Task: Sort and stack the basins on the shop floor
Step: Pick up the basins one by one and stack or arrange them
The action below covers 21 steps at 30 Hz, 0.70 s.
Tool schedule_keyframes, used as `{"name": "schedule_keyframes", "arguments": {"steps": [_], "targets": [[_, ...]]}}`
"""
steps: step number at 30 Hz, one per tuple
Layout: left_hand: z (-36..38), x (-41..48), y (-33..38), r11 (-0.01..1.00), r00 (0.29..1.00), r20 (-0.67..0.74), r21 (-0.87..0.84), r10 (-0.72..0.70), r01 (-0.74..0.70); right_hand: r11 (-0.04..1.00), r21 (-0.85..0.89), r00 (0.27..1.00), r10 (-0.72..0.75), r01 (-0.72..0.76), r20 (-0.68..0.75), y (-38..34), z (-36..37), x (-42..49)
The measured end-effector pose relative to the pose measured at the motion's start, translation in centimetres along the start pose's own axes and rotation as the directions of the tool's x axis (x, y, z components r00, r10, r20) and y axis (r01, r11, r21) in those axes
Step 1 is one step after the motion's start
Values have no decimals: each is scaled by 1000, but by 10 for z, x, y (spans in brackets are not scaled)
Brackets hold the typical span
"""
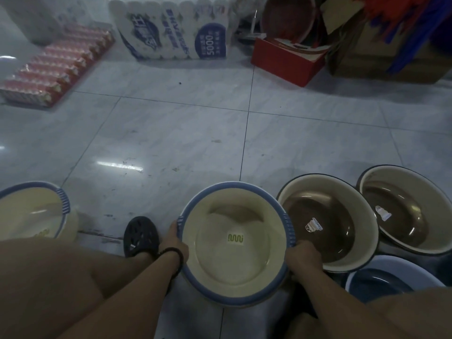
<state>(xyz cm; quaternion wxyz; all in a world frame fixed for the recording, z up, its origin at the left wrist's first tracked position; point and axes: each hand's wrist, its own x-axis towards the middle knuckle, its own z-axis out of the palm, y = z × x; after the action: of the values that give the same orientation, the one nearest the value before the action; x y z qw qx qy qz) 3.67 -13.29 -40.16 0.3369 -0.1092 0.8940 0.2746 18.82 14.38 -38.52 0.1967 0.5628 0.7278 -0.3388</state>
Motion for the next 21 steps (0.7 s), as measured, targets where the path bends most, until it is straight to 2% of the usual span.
{"name": "schedule_keyframes", "arguments": {"steps": [5, 7, 9, 12, 15, 17, 18, 19, 21], "targets": [[-4, -3, 4, 998, 996, 69, -36, -48, 50, 997, -83, 1000, 8, -6, 24, -5, 0, -5], [-12, -6, 13, 998, 993, 100, 11, -61, 61, 997, -81, 998, 3, 2, 58, -13, -3, -8], [-27, -11, 29, 995, 997, 73, 98, -28, 21, 997, -57, 997, -40, 44, 65, -27, -8, -13], [-53, -31, 45, 970, 990, 73, 203, 120, -133, 979, -67, 982, -189, 190, 30, -47, -10, -43], [-89, -71, 63, 869, 950, 208, 393, 234, -300, 895, -109, 899, -437, 433, -17, -73, -12, -80], [-124, -103, 75, 779, 915, 326, 500, 236, -379, 829, -46, 830, -558, 558, 5, -97, -17, -108], [-147, -119, 78, 765, 905, 364, 511, 221, -392, 790, 6, 790, -613, 613, 4, -109, -20, -123], [-172, -135, 77, 775, 903, 375, 498, 211, -388, 744, 44, 745, -667, 667, -12, -123, -21, -140], [-227, -161, 59, 804, 922, 293, 467, 252, -368, 644, 79, 647, -761, 761, -35, -152, -20, -180]]}}
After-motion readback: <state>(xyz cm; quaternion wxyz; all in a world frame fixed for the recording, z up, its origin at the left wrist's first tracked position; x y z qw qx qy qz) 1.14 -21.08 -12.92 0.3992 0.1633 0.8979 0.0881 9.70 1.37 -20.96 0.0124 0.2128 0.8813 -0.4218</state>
